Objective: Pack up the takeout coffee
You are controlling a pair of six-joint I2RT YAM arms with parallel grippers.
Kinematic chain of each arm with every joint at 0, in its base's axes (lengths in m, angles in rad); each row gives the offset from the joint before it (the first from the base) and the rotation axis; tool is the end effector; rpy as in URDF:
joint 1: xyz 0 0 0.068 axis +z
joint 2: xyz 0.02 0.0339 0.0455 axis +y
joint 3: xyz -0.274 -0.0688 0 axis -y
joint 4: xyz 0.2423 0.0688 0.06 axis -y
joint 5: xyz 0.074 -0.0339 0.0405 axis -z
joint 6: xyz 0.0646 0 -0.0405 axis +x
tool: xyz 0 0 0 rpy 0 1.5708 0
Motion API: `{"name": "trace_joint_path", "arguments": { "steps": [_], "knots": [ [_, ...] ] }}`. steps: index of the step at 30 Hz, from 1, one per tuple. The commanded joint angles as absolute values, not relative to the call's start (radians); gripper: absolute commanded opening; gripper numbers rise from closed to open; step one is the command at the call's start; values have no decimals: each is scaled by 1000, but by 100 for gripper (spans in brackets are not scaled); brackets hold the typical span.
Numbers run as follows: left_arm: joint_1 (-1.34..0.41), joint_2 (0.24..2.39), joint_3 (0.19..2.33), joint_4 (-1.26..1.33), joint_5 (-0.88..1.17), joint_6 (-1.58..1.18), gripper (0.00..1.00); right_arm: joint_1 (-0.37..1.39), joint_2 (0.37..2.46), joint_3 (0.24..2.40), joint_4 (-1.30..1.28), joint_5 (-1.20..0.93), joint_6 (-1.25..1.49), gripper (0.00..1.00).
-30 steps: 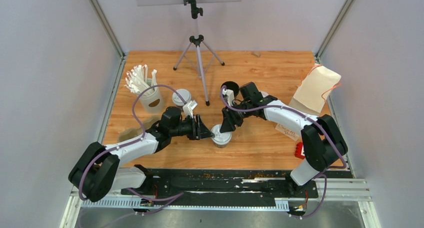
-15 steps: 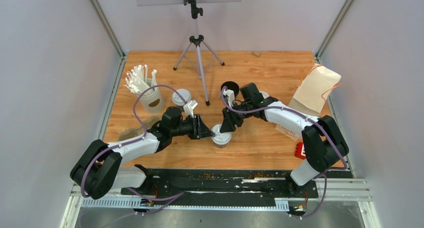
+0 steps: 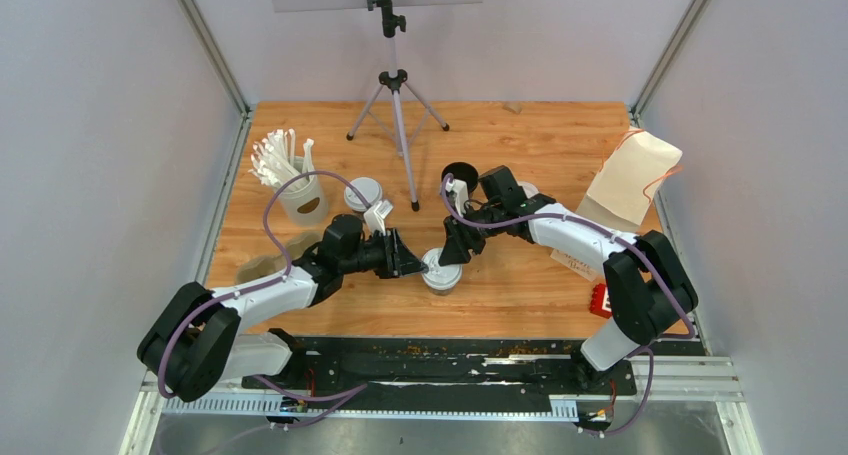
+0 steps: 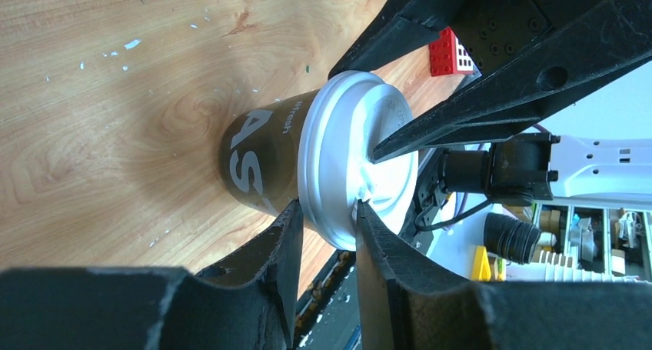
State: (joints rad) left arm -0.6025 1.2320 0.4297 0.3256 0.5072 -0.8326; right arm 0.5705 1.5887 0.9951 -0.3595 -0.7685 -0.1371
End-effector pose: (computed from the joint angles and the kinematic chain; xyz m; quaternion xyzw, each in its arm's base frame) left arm 0.1935 -0.1712 0.1796 0.0347 0.8363 -0.4925 0.2385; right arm 0.2527 0.2155 0.2035 -0.4129 0.7890 0.4094 0.1984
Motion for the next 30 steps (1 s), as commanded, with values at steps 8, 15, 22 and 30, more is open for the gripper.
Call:
{"name": "trace_joint_path", "arguments": {
  "steps": [8, 15, 22, 30],
  "knots": [
    [-663, 1149, 425, 320, 440, -939, 48, 570, 1631, 1079, -452, -727, -222, 51],
    [-667, 1126, 476, 216, 406, -896, 54, 570, 1636, 1148, -523, -701, -238, 64],
    [-668, 1102, 492, 145, 373, -870, 56, 570, 1627, 1242, -597, -665, -168, 74],
    [-666, 1040, 550, 21, 306, -790, 60, 570, 1539, 1186, -585, -550, 142, 78]
  ]
}}
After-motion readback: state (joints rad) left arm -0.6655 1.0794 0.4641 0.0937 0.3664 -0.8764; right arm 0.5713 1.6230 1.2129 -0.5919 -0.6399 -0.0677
